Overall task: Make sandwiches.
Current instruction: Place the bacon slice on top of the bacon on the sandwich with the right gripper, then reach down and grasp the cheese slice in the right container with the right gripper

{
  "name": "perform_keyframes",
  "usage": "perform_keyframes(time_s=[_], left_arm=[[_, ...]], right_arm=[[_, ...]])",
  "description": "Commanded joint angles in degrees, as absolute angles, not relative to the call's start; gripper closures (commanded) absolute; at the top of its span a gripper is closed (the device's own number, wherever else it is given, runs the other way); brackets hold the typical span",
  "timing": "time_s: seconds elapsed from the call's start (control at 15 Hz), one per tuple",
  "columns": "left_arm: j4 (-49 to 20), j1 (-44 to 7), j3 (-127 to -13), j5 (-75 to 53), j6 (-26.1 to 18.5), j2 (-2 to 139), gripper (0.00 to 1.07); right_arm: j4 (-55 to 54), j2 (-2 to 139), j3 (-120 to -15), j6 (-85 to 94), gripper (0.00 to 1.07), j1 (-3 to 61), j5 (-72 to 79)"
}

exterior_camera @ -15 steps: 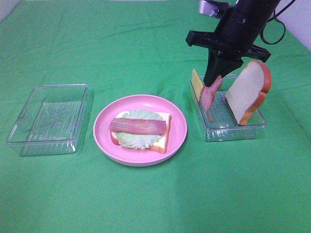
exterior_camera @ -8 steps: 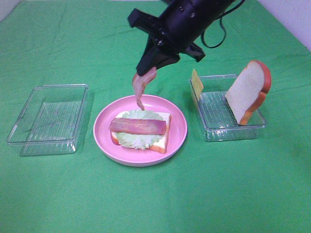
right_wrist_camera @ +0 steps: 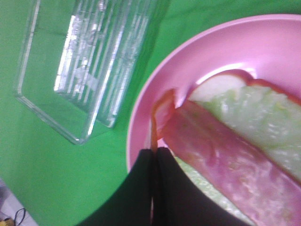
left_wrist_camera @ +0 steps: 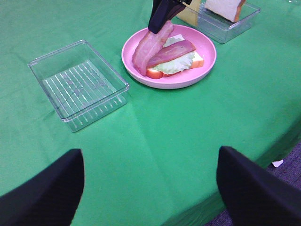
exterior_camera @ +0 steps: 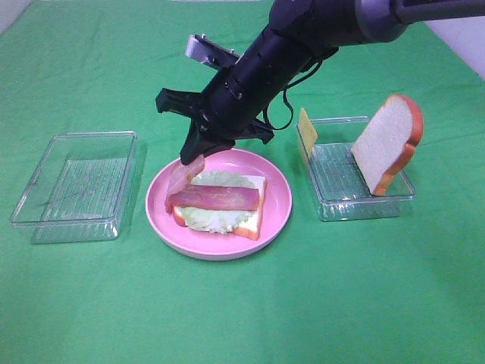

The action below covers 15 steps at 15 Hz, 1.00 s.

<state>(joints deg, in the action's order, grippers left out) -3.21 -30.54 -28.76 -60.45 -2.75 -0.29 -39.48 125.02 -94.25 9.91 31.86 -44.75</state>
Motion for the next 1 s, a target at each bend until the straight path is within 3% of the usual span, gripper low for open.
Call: perform_keyframes(time_s=[0.07, 0.2, 0.33, 0.47, 0.53, 0.6, 1.0], left_arm=[[-3.0, -30.8, -28.6, -59.9, -2.4, -1.7, 0.32], [-3.0, -30.8, -28.6, -59.9, -2.4, -1.7, 0.32], [-3.0, -30.8, -28.6, -59.9, -2.4, -1.7, 0.32], [-3.0, -30.8, -28.6, -59.9, -2.4, -1.7, 0.32], [-3.0, -30.8, -28.6, -59.9, -2.4, -1.7, 0.32], [-3.0, -30.8, -28.6, -59.9, -2.4, -1.7, 0.32], [-3.0, -30.8, -28.6, -59.9, -2.4, -1.7, 0.32]], right_arm=[[-30.5, 125.2, -94.5, 2.5, 1.07, 31.9, -43.4], [-23.0, 125.2, -94.5, -3.3, 1.07, 31.9, -43.6], [-19.0, 125.2, -94.5, -6.4, 0.99, 31.9, -44.2], [-17.0, 125.2, -94.5, -7.4, 0.79, 31.9, -44.5], [-17.0, 125.1, -94.5, -7.4, 0.64, 31.9, -44.7], [-15.5, 124.5, -94.5, -7.4, 0.43, 31.9, -45.8], [-5.7, 117.0, -94.5, -7.4, 0.38, 31.2, -50.2]])
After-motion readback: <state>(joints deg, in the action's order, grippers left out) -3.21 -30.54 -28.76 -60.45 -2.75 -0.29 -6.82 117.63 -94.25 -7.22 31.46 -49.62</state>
